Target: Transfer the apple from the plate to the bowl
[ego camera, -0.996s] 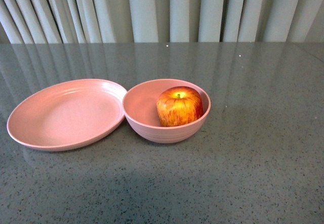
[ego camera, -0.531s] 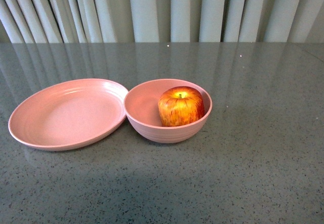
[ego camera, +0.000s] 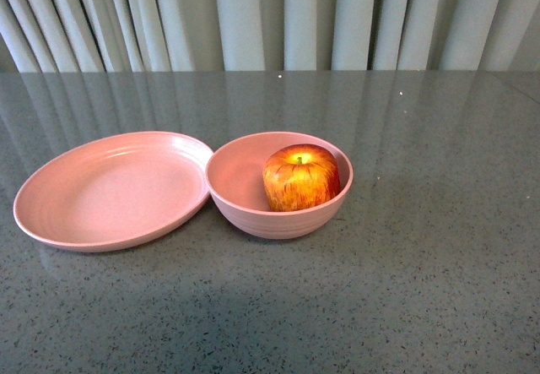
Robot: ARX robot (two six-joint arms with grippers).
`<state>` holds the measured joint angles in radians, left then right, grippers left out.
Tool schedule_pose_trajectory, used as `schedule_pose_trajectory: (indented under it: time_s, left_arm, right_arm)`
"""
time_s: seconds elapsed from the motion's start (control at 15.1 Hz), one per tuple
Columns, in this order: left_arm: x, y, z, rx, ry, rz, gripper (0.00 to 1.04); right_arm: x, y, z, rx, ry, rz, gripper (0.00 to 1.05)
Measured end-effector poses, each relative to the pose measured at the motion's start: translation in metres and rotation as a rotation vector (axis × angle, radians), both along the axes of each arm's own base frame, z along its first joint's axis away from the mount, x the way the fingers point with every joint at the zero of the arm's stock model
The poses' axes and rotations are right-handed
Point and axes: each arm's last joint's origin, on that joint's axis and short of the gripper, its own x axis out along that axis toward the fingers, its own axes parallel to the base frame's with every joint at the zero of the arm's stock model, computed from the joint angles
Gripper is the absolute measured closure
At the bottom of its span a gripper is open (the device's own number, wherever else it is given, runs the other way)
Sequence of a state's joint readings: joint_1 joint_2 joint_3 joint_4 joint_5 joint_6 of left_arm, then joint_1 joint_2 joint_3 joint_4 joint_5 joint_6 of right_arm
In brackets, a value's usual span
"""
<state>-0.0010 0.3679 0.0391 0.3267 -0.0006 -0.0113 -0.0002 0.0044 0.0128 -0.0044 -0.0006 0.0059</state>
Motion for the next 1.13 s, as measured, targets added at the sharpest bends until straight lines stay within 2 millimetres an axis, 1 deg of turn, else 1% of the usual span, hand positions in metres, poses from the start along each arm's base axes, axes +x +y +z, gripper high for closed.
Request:
schedule_pose_trajectory:
  time_s: [0.07, 0.13, 0.66, 0.73, 0.8, 1.13]
  left_arm:
    - [-0.001, 0.000, -0.004, 0.000, -0.024, 0.000, 1.04]
    - [-0.003, 0.000, -0.005, 0.000, -0.008, 0.000, 1.04]
    - [-0.014, 0.000, -0.005, 0.000, -0.016, 0.000, 1.04]
    - [-0.020, 0.000, -0.012, 0.001, 0.041, -0.003, 1.04]
    - [-0.024, 0.000, -0.008, 0.000, -0.006, 0.000, 1.04]
    - [-0.024, 0.000, -0.008, 0.001, -0.005, 0.000, 1.04]
  right_arm:
    - [0.000, 0.000, 0.000, 0.000, 0.000, 0.000, 0.07]
    - [0.000, 0.000, 0.000, 0.000, 0.000, 0.000, 0.07]
    - [0.000, 0.000, 0.000, 0.000, 0.000, 0.000, 0.07]
    - [0.000, 0.000, 0.000, 0.000, 0.000, 0.000, 0.07]
    - [0.000, 0.000, 0.000, 0.000, 0.000, 0.000, 0.07]
    - [0.000, 0.000, 0.000, 0.000, 0.000, 0.000, 0.07]
